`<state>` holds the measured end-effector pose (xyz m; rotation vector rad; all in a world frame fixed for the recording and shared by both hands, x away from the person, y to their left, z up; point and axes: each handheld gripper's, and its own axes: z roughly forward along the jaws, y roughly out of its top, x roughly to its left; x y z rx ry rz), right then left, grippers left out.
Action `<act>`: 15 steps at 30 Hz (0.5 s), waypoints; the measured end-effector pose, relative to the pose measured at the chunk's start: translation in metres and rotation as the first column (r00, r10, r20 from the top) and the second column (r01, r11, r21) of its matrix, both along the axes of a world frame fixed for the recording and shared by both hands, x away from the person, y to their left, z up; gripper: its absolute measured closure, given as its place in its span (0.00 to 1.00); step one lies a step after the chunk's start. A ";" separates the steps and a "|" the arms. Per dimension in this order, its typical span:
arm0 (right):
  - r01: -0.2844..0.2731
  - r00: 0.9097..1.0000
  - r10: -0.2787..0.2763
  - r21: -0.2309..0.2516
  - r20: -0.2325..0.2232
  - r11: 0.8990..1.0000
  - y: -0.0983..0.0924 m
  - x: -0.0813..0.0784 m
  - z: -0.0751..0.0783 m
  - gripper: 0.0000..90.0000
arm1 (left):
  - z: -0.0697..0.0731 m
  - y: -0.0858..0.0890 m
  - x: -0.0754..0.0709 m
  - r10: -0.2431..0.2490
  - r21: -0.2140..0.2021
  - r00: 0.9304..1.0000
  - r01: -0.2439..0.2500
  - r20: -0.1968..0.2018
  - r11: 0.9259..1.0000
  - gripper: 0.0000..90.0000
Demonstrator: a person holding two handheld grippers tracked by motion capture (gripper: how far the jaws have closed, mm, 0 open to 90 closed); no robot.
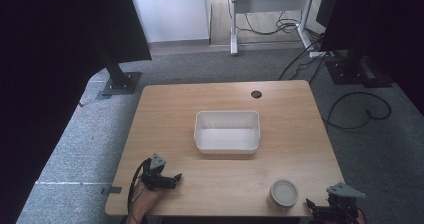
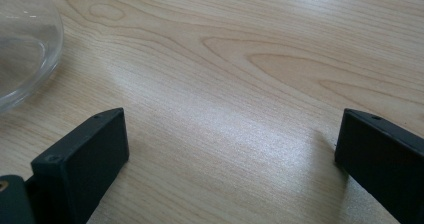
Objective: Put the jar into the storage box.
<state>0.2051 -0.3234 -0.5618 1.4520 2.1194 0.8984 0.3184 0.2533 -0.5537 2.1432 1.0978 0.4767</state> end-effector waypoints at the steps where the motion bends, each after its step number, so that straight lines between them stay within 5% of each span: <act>1: 0.000 1.000 0.000 0.000 0.000 1.000 0.000 0.000 0.000 0.00 | 0.000 0.000 0.000 0.001 0.000 1.000 -0.001 0.000 1.000 0.02; 15: -0.002 1.000 0.002 -0.010 -0.026 1.000 0.001 0.000 0.002 0.00 | 0.000 -0.001 0.000 0.003 0.001 1.000 -0.003 -0.003 1.000 0.02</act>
